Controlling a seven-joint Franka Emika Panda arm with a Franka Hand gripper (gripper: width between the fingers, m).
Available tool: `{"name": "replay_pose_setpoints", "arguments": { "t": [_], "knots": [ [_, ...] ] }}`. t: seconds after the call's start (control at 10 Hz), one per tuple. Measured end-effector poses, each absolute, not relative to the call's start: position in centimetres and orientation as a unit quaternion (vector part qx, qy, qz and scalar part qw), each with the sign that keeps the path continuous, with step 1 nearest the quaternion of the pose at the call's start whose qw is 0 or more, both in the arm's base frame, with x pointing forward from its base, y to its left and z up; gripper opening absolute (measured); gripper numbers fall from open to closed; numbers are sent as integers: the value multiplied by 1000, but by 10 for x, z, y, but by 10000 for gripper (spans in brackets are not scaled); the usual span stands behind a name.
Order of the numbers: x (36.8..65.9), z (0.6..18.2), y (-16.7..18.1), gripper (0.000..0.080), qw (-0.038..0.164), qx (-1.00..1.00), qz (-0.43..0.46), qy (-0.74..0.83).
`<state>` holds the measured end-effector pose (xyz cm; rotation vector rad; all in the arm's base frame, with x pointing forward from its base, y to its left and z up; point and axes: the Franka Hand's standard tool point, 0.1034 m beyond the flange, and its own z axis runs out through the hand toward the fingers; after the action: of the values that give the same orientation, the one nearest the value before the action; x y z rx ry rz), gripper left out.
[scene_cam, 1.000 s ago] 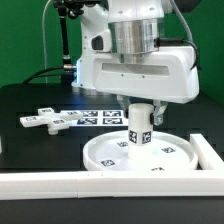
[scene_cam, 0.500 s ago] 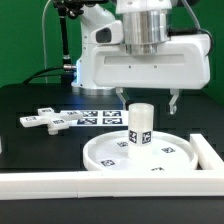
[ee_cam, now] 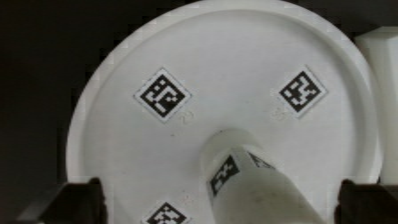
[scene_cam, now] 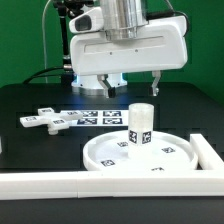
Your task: Assemble round table
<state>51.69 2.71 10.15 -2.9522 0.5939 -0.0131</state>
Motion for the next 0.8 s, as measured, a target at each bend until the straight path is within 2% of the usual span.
{"name": "replay_pose_setpoints", "arguments": {
  "t": [0.1,0.2,0.4,0.6,0.8],
  "knots": [
    [517,101,27,649,65,-979,-4,195],
    [513,101,19,649,63,-990,-14,124],
    [496,108,-16,649,62,-998,-23,11],
    [494,117,-36,649,59,-998,-30,-1],
    [494,113,-30,649,59,-998,-27,-3]
  ]
}}
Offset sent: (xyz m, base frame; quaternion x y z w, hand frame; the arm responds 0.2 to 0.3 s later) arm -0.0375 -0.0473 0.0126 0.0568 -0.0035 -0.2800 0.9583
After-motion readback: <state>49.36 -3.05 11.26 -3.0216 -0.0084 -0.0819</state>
